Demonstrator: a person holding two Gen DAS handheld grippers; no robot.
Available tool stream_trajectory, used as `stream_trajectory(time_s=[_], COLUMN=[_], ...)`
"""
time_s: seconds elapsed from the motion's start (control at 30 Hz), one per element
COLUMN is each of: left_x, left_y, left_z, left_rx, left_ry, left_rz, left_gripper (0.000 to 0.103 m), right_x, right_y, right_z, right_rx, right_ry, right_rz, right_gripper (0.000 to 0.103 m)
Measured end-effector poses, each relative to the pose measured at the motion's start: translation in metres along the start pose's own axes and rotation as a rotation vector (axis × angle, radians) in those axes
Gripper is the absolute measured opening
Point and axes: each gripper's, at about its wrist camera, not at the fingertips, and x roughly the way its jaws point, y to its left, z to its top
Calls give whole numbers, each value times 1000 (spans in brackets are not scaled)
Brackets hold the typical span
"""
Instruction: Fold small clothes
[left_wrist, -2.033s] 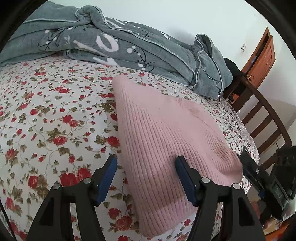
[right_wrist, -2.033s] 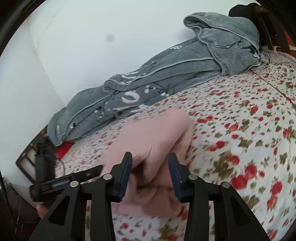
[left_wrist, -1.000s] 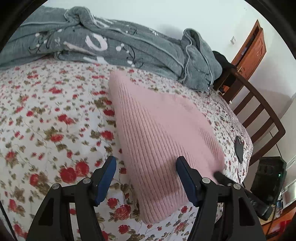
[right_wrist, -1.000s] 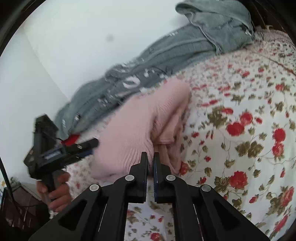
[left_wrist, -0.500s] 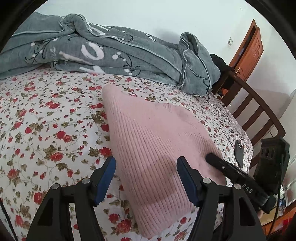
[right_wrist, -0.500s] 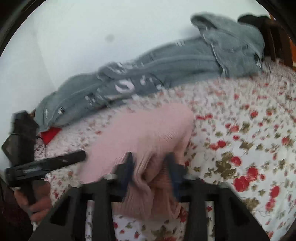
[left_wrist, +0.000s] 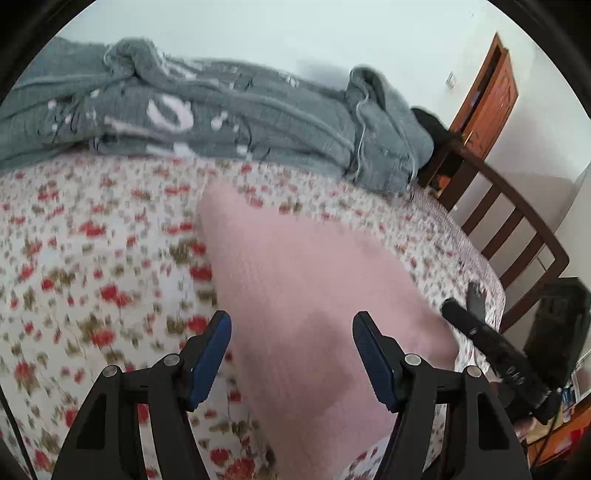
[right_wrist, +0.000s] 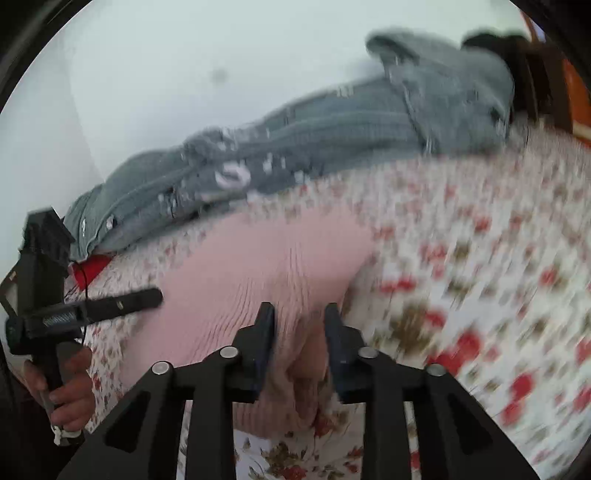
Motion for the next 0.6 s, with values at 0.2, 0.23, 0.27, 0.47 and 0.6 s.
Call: stream_trajectory(time_s=[0.2,0.23,0.27,0.47,0.6], left_x=[17,22,26,20,11], left_y=[-9,-11,-13,-21,-10], left_z=[5,-3,-14,-36,-15], left_rx=[15,47,99,189,139], left_ry=[17,18,15,-38,-22], left_rz=[-71,-42,11,83,36], left_gripper=[53,49,47,46,55], right_x=[26,36,45,53,47], right_y=[26,25,25,23,10], right_z=[10,1,-6,-18,-3], right_rx=[-102,-121,-133,-170,-95], right_ry=[14,39,68,130,128], right_rz=[59,42,15,-43,6], right_gripper=[28,27,22,20,26])
